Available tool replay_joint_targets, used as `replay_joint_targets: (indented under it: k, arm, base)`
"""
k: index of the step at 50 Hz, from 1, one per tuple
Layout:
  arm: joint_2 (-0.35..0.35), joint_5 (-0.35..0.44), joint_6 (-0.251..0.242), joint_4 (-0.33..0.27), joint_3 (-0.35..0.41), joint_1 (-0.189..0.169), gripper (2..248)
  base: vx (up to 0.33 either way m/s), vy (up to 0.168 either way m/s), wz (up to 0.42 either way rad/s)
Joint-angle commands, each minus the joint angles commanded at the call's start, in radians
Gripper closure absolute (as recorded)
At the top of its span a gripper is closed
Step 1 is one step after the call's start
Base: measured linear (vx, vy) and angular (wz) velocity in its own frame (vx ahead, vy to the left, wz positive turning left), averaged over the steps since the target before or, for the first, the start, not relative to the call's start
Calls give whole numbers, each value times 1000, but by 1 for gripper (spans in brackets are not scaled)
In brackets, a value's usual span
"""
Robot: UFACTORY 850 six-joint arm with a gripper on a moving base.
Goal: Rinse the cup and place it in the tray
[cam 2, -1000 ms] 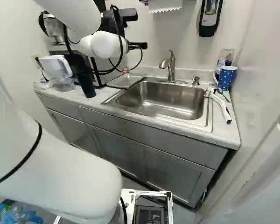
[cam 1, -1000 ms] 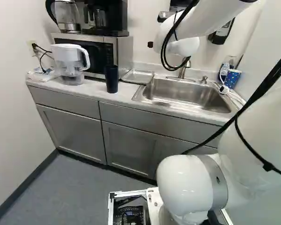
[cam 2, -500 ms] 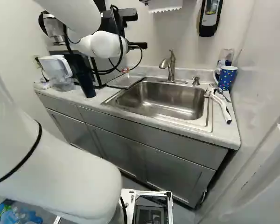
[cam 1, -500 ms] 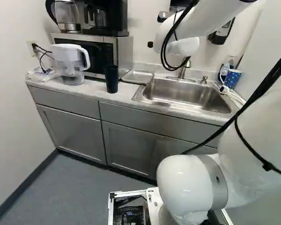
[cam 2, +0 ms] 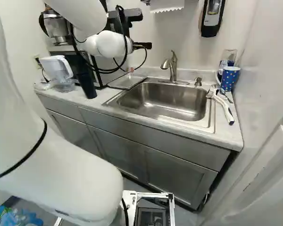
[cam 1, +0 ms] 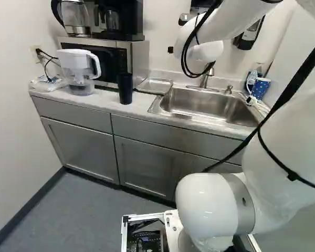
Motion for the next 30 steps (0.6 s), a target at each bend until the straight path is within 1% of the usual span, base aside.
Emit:
replay_joint_targets:
  k: [9, 30]
  arm:
    - [-21, -24, 0, 0, -20, -10, 3]
    - [-63, -136, 0, 0, -59, -34, 3]
  base:
    - [0, 0, 0]
    - [0, 0, 0]
